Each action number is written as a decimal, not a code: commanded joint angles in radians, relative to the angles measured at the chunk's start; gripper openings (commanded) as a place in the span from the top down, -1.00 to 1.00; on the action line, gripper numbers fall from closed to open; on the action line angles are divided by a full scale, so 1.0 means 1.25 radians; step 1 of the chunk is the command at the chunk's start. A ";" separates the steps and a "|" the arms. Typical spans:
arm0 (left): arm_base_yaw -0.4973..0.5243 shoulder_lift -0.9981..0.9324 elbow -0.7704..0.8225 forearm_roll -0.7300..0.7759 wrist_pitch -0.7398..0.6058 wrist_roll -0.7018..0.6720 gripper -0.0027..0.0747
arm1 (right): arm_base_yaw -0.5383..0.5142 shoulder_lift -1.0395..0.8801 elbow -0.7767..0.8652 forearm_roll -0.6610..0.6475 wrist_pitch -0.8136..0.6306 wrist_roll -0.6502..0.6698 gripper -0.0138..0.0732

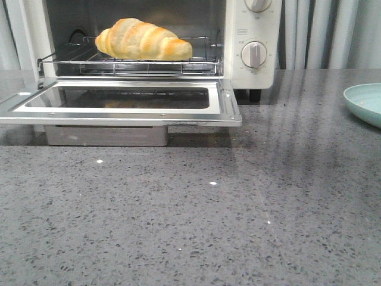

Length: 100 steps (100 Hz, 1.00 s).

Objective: Put bread in oven

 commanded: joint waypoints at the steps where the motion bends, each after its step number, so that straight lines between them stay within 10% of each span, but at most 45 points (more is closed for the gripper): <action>1: 0.001 -0.020 -0.018 -0.011 -0.082 0.000 0.99 | 0.000 -0.056 -0.022 -0.020 0.037 0.016 -0.43; 100: 0.001 -0.020 -0.018 -0.011 -0.040 0.000 0.99 | -0.002 -0.211 0.222 -0.162 0.017 0.067 -0.43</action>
